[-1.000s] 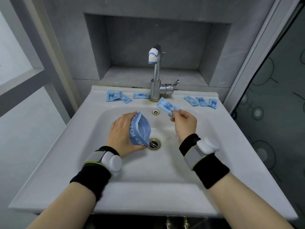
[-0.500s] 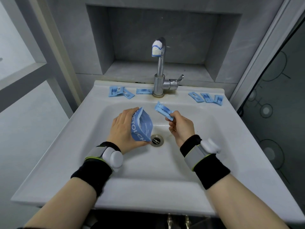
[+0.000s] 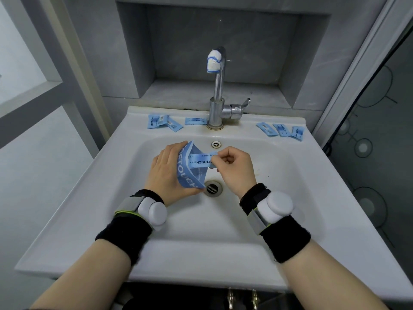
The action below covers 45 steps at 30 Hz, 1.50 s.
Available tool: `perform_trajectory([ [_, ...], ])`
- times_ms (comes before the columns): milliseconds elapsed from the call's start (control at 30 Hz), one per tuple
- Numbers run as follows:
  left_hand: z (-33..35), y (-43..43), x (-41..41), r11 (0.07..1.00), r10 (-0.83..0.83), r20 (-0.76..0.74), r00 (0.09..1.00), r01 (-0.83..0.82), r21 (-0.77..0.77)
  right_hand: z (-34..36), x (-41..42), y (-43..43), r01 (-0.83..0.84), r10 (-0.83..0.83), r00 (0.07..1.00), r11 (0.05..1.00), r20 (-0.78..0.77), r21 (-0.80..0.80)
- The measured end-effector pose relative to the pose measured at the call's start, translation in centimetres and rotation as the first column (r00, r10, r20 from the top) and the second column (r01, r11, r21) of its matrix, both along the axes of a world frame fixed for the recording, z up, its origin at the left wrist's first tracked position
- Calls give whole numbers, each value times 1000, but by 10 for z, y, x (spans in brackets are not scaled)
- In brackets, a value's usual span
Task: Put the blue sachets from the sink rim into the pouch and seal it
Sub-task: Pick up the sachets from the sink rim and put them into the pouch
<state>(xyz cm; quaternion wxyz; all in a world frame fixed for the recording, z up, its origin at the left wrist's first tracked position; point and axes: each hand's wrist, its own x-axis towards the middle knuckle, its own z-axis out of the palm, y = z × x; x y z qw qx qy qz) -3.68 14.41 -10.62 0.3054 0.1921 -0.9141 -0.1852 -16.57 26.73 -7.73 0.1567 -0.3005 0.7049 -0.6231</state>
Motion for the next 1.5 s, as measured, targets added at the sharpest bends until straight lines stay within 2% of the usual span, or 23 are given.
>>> perform_trajectory([
  [167,2,2,0,1000,-2,5,1000,2,-26,-2,4,1,-47,47,995,999,-83,2],
  [433,3,4,-1,992,-15,51,999,21,-124,-1,8,5,-87,118,967,986,-225,141],
  [1100,7,9,-2,988,-24,63,998,33,-152,0,15,8,-229,257,956,956,-143,185],
  [1500,4,9,-4,987,-27,58,998,36,-156,-3,15,7,-253,316,923,928,-218,273],
])
